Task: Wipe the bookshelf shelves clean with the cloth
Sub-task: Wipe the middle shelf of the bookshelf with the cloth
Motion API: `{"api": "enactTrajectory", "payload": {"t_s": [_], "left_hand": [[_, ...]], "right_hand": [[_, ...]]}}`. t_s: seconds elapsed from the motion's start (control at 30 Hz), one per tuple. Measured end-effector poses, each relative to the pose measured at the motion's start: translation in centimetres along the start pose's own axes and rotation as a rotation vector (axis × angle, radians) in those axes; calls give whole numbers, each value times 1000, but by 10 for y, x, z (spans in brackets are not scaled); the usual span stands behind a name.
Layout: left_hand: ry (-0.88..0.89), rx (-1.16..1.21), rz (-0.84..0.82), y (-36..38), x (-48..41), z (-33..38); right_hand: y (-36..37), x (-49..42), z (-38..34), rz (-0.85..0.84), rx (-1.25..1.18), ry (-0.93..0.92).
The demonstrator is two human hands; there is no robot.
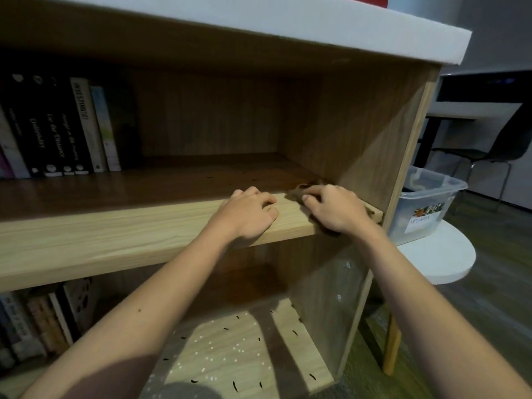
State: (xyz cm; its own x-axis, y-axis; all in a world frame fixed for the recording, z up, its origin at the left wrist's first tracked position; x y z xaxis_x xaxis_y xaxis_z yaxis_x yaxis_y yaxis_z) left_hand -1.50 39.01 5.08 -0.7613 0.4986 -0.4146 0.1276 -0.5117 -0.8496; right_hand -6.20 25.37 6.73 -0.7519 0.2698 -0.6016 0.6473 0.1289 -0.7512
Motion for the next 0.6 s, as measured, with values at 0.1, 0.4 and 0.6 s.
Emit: {"api": "enactTrajectory", "payload": {"t_s": [0.1,0.4,0.6], "left_hand": [[-6,22,26,-1,0,0],[-11,52,24,-1,0,-2],[-10,58,37,-1,-1,-3]], "right_hand": [[-11,30,-21,37,-131,-112],[-5,8,-2,12,-43,-26],[-28,17,31,18,-96,68]]}}
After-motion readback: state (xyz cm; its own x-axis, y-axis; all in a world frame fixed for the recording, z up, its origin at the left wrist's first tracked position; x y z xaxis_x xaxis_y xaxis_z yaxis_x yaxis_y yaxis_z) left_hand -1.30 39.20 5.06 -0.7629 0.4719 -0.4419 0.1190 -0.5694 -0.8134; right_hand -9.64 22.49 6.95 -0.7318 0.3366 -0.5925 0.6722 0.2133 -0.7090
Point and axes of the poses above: each hand's wrist, its own x-axis away from the middle knuckle, its own y-axis out of the palm, z = x × y, the point moved 8 cm from there along -x, towards the middle knuckle, and after that the axes turned 14 degrees about z, right-handed, at the moved point
